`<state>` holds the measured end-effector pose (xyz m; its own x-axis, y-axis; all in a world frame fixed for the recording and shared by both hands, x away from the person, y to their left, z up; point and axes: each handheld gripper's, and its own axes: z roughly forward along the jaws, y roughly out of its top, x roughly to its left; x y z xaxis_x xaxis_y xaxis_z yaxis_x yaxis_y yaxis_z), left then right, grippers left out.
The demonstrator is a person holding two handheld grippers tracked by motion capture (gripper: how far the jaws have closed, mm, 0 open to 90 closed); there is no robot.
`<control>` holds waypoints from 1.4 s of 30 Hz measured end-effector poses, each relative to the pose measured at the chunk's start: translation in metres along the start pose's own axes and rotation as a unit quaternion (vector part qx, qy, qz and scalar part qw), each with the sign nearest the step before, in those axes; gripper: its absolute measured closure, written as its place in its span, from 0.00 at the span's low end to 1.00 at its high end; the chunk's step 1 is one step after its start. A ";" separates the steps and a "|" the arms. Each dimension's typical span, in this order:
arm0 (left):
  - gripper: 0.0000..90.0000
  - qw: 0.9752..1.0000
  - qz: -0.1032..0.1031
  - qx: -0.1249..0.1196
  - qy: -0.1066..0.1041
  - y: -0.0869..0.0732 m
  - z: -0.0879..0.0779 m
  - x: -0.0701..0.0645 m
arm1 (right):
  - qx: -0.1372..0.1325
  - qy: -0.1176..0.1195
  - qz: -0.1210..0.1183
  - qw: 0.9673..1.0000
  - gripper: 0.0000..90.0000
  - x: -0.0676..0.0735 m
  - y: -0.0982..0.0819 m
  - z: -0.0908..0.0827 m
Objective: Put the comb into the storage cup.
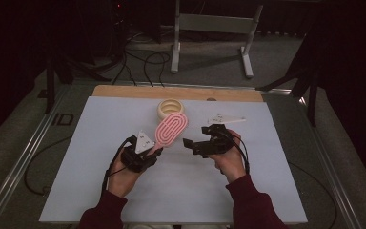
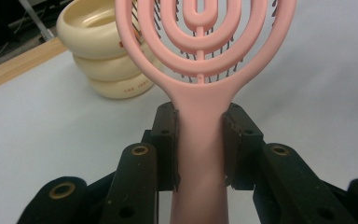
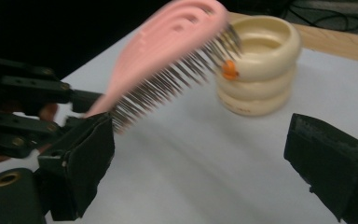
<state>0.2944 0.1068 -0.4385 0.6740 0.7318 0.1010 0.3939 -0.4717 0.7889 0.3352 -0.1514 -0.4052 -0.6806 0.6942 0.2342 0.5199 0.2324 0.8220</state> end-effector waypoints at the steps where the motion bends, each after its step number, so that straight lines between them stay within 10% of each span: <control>1: 0.78 1.000 0.003 0.000 0.001 0.000 0.000 -0.001 | -0.001 0.002 -0.002 1.000 0.10 0.002 0.002 0.000; 24: 0.78 0.999 0.028 -0.032 -0.010 0.005 -0.006 -0.011 | 0.003 0.057 0.032 0.998 0.11 0.011 0.026 0.015; 42: 0.78 0.998 0.042 -0.048 -0.013 0.004 -0.006 -0.016 | 0.033 0.105 0.089 0.990 0.50 0.005 0.029 0.026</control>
<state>0.2817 0.0964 -0.4329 0.7184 0.6784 0.1538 0.2754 -0.4804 0.8327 0.3605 -0.1232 -0.3938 -0.6642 0.5733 0.4798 0.6683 0.1677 0.7247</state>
